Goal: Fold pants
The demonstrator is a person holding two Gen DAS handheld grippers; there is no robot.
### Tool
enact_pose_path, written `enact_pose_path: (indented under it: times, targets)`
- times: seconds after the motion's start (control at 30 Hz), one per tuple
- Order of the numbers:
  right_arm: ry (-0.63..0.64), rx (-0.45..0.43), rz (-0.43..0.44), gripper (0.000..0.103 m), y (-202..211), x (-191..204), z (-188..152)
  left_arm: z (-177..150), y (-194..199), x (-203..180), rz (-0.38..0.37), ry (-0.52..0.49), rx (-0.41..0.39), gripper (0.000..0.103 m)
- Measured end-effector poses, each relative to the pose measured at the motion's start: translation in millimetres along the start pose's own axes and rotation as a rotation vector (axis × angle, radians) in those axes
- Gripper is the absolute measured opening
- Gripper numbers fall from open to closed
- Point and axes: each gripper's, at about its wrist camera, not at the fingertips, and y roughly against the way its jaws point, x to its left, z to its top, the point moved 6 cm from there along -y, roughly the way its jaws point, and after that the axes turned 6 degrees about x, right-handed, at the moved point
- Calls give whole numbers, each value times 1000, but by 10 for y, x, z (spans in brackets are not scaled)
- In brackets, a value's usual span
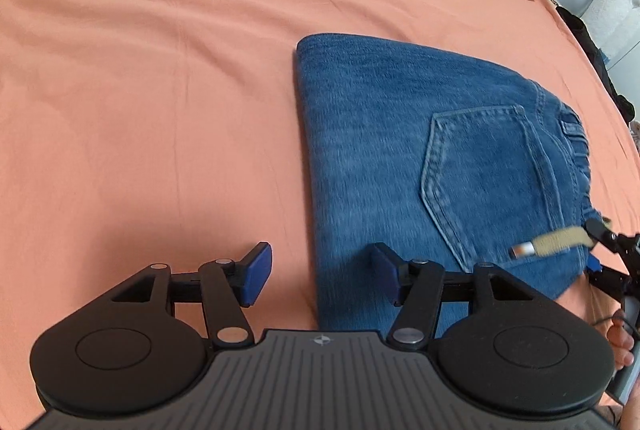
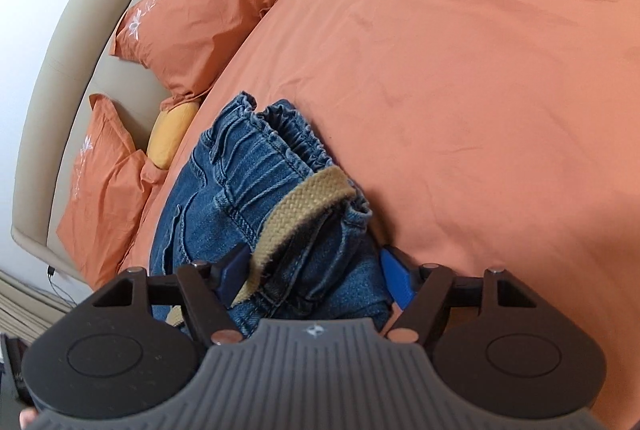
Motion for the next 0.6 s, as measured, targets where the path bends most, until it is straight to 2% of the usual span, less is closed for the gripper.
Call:
enact_pose_path:
  times: [0.23, 0.47, 0.57, 0.6]
  targets:
    - [26, 6, 5, 64, -96, 13, 36, 214, -149, -22, -46, -24, 13, 73]
    - [23, 7, 18, 50, -155, 12, 31, 282, -248, -58, -77, -51, 17, 78]
    - [21, 6, 28, 42, -163, 18, 25, 308, -291, -66, -96, -32, 11, 78]
    - [20, 6, 34, 39, -162, 21, 24, 312, -302, -71, -102, -23, 6, 74]
